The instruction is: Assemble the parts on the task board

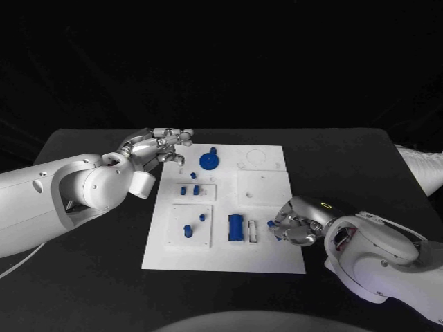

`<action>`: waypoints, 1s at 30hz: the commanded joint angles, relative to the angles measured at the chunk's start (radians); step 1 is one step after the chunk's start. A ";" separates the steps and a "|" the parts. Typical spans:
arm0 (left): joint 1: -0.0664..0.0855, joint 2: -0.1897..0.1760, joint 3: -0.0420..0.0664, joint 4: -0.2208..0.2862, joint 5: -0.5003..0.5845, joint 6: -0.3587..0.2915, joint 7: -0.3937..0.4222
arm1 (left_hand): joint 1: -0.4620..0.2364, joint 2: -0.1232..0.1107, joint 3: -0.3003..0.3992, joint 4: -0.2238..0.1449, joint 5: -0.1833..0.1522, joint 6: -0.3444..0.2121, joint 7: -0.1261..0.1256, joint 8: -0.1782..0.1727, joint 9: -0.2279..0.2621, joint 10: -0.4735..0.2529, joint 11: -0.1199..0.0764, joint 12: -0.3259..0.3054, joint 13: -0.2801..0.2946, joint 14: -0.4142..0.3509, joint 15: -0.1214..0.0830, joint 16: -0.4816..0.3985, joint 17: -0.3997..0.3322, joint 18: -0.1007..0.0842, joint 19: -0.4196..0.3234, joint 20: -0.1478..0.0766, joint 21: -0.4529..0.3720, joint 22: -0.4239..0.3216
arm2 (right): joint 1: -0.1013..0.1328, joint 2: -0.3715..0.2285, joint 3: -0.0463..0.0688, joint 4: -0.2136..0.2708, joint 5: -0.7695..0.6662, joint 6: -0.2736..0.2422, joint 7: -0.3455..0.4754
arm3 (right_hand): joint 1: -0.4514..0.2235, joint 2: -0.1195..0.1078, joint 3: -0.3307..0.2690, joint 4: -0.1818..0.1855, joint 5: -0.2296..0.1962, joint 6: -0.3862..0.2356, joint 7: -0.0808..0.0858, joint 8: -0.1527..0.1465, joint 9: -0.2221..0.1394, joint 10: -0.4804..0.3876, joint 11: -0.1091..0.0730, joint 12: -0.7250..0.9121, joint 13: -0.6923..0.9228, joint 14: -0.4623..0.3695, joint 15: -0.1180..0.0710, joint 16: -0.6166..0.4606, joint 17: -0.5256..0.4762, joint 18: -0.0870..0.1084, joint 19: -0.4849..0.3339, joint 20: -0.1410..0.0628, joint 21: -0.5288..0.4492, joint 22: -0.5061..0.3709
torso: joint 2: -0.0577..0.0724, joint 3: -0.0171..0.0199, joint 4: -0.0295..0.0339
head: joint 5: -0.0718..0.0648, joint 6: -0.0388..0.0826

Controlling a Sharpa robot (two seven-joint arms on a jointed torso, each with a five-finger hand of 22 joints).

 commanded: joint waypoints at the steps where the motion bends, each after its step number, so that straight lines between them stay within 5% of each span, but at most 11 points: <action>1: 0.000 0.000 0.000 0.004 -0.005 0.017 0.004 | -0.001 0.009 0.001 -0.005 0.005 -0.010 0.000 0.006 0.000 -0.010 0.000 0.004 0.001 -0.009 -0.001 -0.003 -0.001 0.017 -0.002 0.004 -0.004 -0.002 | 0.000 0.007 0.000 -0.004 0.150 -0.057 -0.013 | -0.010 0.001 -0.010 0.001 0.008 0.023 -0.024 0.004 0.002 0.009 -0.005 0.006 0.086 0.090 -0.007 0.005 0.183 -0.011 0.017 -0.001 0.005 0.001 | 0.000 0.0002 -0.0013 | 0.001 -0.001; 9: 0.000 0.002 0.001 0.005 -0.005 0.020 0.002 | -0.001 0.009 0.001 -0.005 0.005 -0.010 0.000 0.006 0.000 -0.010 0.000 0.004 0.001 -0.009 -0.001 -0.003 -0.001 0.017 -0.002 0.004 -0.004 -0.002 | 0.000 0.041 0.000 -0.024 0.220 -0.064 -0.016 | -0.020 0.001 -0.024 0.006 0.019 0.025 -0.024 0.004 0.004 0.009 -0.005 0.004 0.085 0.090 -0.007 0.004 0.182 -0.011 0.016 -0.002 0.004 -0.001 | 0.001 0.0008 -0.0001 | 0.001 0.000; 15: 0.000 0.002 0.001 0.006 -0.005 0.021 0.001 | 0.000 0.009 0.001 -0.005 0.005 -0.010 0.000 0.007 0.000 -0.011 0.000 0.004 0.001 -0.010 -0.001 -0.004 -0.003 0.017 -0.002 0.004 -0.004 -0.002 | 0.000 0.065 0.000 -0.032 0.237 -0.082 -0.016 | -0.037 0.008 -0.057 0.016 0.076 0.029 -0.026 0.006 0.011 0.007 -0.007 -0.011 0.078 0.090 -0.009 0.005 0.183 -0.012 0.017 -0.003 0.005 0.002 | 0.001 0.0019 -0.0011 | 0.003 -0.002; 30: 0.000 0.006 0.001 0.005 -0.005 0.025 0.000 | 0.000 0.009 0.001 -0.005 0.005 -0.010 0.000 0.007 0.000 -0.011 0.000 0.004 0.001 -0.010 -0.001 -0.004 -0.003 0.017 -0.002 0.004 -0.004 -0.002 | 0.001 0.096 0.000 -0.039 0.220 -0.086 -0.015 | -0.046 0.008 -0.080 0.023 0.084 0.032 -0.027 0.008 0.015 0.007 -0.008 -0.015 0.076 0.090 -0.009 0.006 0.185 -0.012 0.018 -0.004 0.006 0.003 | 0.001 0.0012 -0.0010 | 0.005 -0.004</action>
